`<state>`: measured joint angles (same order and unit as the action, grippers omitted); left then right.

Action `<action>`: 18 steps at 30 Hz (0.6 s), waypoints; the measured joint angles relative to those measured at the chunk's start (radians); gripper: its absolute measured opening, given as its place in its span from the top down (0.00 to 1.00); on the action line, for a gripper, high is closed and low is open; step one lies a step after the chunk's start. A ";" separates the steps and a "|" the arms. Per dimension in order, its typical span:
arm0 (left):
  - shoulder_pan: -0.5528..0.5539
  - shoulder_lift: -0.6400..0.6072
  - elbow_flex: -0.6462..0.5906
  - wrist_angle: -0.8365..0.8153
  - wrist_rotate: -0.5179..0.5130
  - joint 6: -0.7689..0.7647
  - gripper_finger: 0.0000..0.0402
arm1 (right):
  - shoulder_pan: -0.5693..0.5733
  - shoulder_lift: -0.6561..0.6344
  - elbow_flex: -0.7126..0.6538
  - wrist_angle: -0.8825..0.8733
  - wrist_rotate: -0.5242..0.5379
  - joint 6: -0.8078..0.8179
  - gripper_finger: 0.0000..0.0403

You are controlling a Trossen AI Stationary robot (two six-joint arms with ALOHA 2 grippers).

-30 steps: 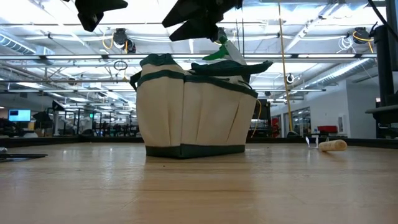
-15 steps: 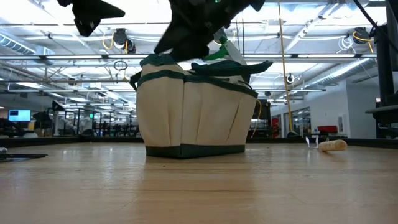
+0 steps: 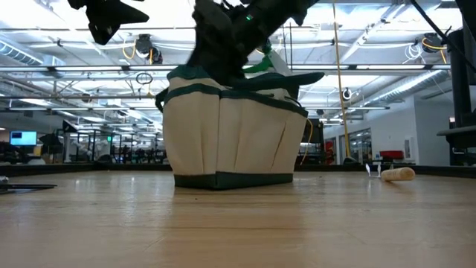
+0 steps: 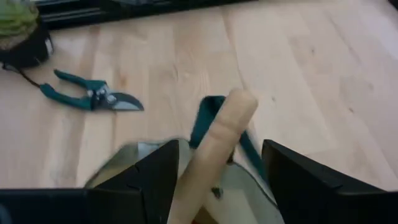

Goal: Pick & Place Garden tools in Gardening bag
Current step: Put the top hand rake into the gardening bag

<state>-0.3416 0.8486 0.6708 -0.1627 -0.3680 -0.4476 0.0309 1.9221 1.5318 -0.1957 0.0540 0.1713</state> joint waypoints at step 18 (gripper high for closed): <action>0.000 0.000 0.000 -0.008 0.000 0.005 0.59 | -0.001 0.007 -0.003 -0.002 -0.005 0.004 0.73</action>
<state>-0.3416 0.8486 0.6708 -0.1707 -0.3679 -0.4431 0.0296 1.9289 1.5288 -0.1977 0.0493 0.1749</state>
